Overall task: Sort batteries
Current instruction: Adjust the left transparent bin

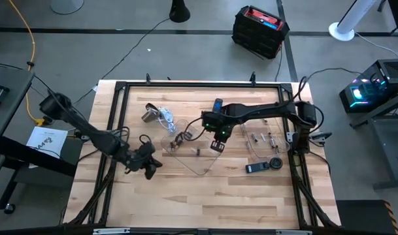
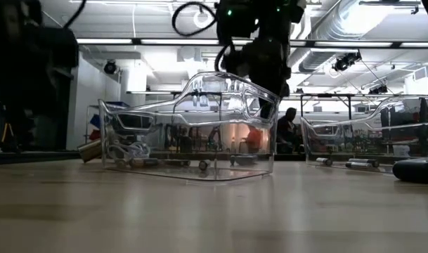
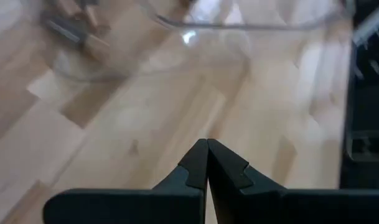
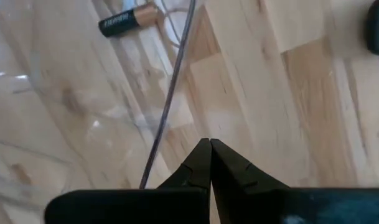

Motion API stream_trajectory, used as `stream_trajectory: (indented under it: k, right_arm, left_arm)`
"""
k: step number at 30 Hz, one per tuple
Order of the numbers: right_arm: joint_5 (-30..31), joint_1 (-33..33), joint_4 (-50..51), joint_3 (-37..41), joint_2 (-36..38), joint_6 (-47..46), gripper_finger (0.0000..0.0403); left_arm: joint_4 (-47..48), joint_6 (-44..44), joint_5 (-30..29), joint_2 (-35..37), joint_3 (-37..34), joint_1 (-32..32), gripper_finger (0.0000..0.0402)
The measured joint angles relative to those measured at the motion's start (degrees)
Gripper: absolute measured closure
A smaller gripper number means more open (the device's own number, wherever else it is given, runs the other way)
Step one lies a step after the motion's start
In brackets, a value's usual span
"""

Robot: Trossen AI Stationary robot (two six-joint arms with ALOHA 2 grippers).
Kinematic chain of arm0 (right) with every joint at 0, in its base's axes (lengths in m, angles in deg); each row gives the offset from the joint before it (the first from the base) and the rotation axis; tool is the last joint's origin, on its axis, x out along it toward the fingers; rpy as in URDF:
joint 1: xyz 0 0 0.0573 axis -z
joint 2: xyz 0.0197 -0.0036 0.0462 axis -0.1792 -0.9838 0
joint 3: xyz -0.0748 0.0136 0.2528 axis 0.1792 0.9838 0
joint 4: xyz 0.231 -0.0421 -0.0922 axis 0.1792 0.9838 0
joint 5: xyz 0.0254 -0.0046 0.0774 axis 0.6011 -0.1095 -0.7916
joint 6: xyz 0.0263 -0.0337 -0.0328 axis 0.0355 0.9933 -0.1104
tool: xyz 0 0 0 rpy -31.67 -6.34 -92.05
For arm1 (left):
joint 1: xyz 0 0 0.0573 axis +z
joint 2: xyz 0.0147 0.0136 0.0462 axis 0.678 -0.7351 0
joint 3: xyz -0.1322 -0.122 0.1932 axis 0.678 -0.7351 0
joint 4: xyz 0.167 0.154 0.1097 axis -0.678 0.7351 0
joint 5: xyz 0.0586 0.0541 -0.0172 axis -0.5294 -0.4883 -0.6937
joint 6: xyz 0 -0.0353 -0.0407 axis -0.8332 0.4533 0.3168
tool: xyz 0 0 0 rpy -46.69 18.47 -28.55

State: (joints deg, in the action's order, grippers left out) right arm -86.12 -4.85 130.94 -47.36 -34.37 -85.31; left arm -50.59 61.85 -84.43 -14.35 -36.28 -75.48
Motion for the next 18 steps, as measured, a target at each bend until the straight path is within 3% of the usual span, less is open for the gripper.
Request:
stream_trajectory:
  k: [9,18]
  right_arm:
    - [-1.37,-2.94,-2.66,0.02,-2.15,-3.92,0.0403]
    - [-1.47,-8.97,-9.30,0.02,-2.13,-12.25,0.0403]
  left_arm:
    - [-5.70,-2.93,-0.57,-8.99,-2.54,9.68,0.0401]
    - [-9.91,-12.15,-0.82,-10.97,-2.54,26.52,0.0401]
